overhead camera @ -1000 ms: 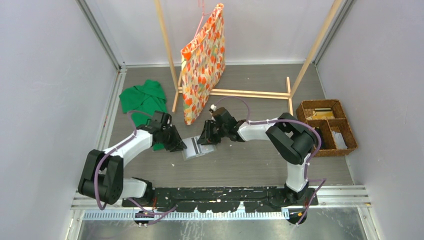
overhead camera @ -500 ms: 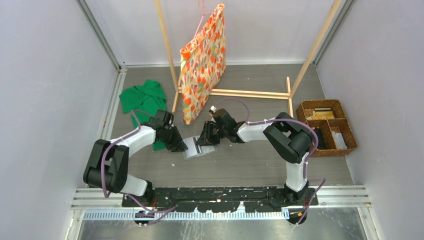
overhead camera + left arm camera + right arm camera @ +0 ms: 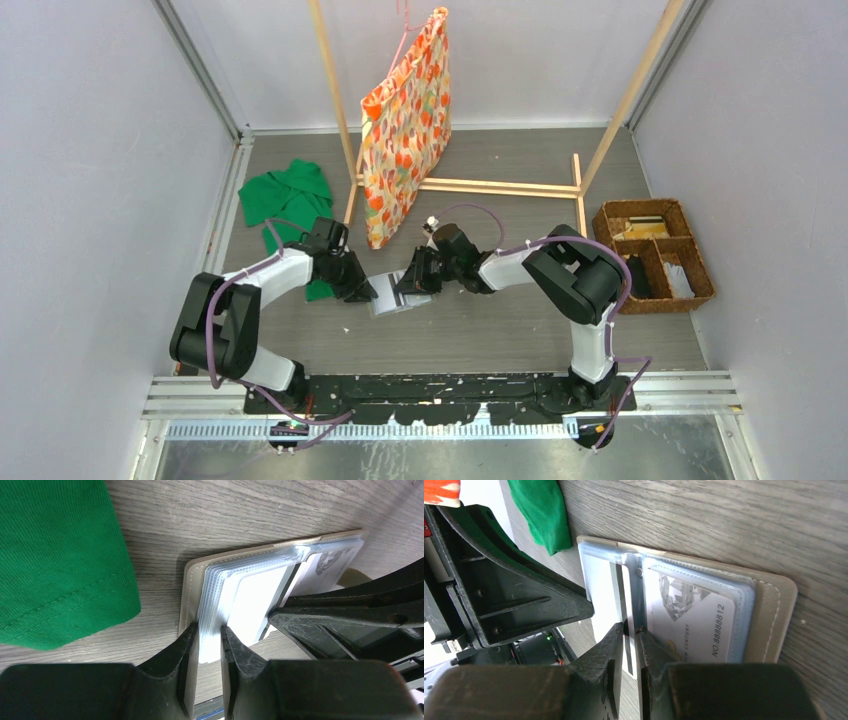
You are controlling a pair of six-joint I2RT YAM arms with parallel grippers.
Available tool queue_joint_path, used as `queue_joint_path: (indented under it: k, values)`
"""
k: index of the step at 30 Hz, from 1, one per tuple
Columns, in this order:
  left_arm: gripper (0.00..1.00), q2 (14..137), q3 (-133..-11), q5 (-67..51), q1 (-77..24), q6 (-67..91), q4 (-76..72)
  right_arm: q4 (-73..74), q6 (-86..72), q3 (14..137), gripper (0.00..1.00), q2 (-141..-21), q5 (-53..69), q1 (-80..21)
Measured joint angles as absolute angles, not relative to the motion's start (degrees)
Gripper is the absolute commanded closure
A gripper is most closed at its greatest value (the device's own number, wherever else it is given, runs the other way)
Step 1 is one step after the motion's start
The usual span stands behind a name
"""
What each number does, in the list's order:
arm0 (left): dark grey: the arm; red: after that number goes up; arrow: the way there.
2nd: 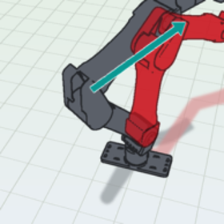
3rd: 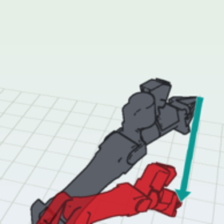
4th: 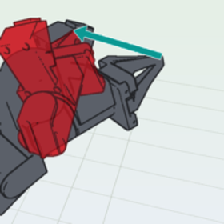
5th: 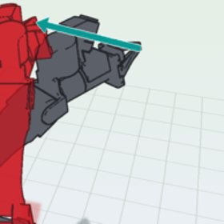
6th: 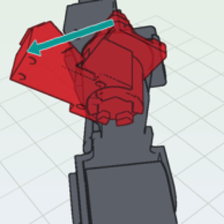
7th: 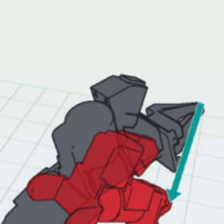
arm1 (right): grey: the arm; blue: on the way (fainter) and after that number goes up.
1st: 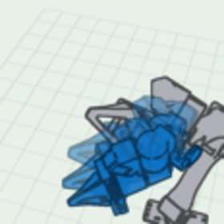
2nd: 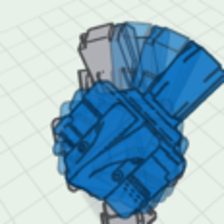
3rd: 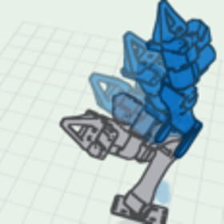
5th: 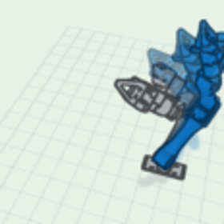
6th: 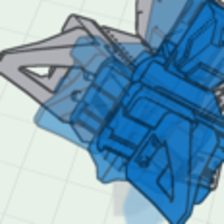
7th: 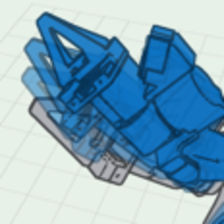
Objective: Take the credit cards out of the card holder
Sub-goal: Remove the credit card from the card holder.
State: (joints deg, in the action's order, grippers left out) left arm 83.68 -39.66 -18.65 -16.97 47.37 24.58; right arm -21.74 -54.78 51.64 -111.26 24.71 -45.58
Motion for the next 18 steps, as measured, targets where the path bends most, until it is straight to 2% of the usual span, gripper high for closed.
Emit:
queue_joint_path:
  k: [3,6,18]
  values:
    - [0.78,84.20,-40.05,-18.92,-16.95,47.29,24.64,-24.93,-56.16,49.89,0.84,-111.26,24.77,-45.47]
    - [0.78,84.97,-40.47,-19.57,-16.88,47.27,24.51,-28.18,-57.67,48.01,0.99,-111.26,24.99,-44.95]
    - [0.78,85.60,-40.86,-20.10,-16.88,47.29,24.21,-37.65,-63.07,42.85,0.99,-111.55,26.04,-43.46]
